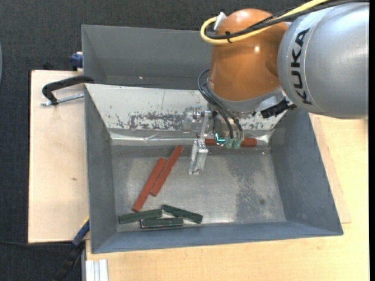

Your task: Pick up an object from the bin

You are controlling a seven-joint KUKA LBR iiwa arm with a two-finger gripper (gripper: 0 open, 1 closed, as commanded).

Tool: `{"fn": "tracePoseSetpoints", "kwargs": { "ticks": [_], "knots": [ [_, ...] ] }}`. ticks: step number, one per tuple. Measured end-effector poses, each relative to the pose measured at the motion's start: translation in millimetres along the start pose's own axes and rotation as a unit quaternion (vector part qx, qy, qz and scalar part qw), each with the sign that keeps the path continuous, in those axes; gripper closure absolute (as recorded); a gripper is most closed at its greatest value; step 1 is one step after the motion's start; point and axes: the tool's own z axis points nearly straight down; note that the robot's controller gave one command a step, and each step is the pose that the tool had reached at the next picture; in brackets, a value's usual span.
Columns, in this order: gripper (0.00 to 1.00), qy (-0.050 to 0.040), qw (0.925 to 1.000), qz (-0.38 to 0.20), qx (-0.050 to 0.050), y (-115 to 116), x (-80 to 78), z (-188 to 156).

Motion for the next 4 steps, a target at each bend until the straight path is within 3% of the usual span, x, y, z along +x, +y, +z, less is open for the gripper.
{"fn": "tracePoseSetpoints", "kwargs": {
  "ticks": [1, 2, 3, 4],
  "knots": [
    [0.00, -0.0045, 1.0000, 0.001, -0.001, -1, -1.6, -5],
    [0.00, -0.0056, 0.9975, -0.070, 0.000, 14, -14.4, 47],
    [0.00, -0.0068, 0.9756, -0.219, 0.000, 42, -32.1, 70],
    [0.00, -0.0045, 0.9637, -0.267, 0.001, 40, -31.3, 88]
  ]
}}
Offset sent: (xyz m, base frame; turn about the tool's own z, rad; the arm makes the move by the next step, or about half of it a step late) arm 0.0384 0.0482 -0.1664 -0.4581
